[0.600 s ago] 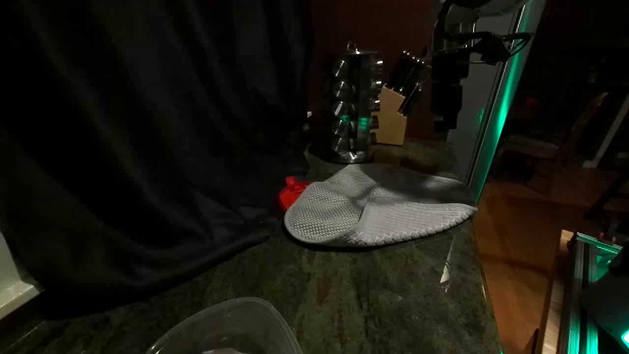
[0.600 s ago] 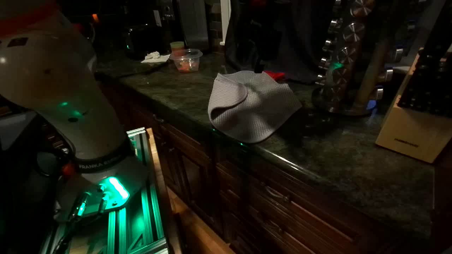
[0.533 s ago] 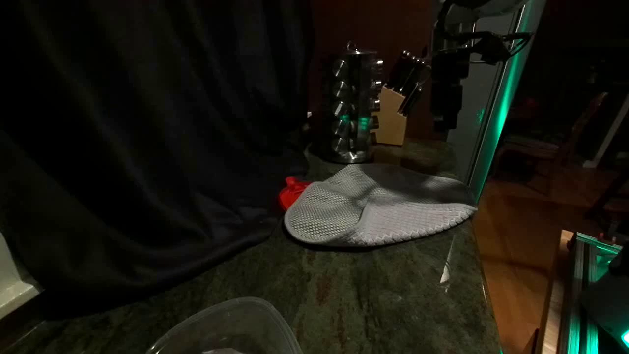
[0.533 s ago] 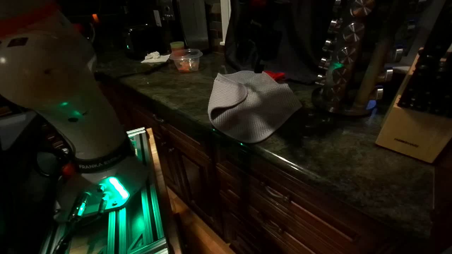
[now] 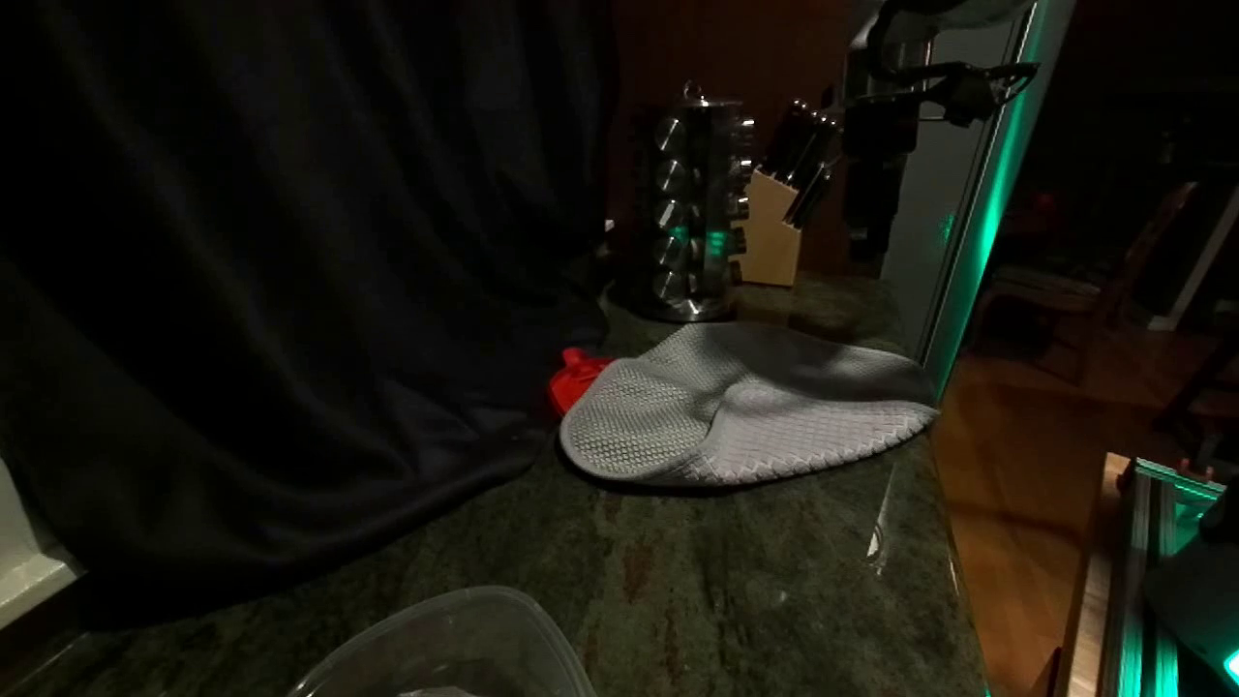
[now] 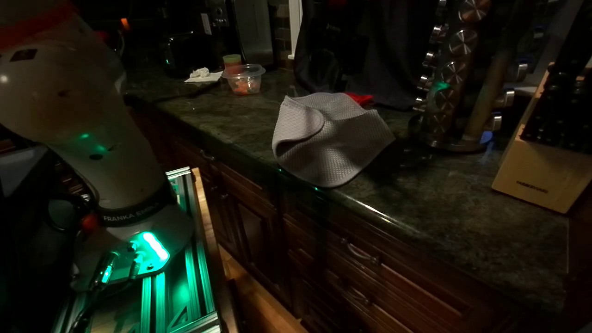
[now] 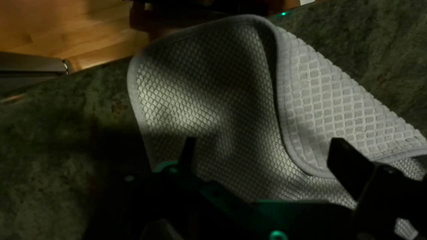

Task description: Turn over the towel on the table

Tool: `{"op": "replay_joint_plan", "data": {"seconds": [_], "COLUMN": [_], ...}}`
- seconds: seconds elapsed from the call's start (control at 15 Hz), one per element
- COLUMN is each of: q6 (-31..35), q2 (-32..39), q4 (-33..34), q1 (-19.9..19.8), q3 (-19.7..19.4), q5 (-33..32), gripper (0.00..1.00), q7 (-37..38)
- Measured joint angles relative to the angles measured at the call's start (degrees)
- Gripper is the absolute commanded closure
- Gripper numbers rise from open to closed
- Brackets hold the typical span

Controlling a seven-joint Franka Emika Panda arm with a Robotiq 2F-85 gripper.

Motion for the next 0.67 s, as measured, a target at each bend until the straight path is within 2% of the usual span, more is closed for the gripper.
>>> {"op": "replay_joint_plan", "data": {"seconds": [0.4, 0.67], "q6": [7.32, 15.38], "q2": [-5.41, -4.89], "q4": [-5.97, -9.54], "q1": [6.55, 11.56], "q3": [8.27, 8.61], "q5": [-0.02, 2.01], "gripper": [0.0, 0.0], "q7": [-3.02, -11.38]}}
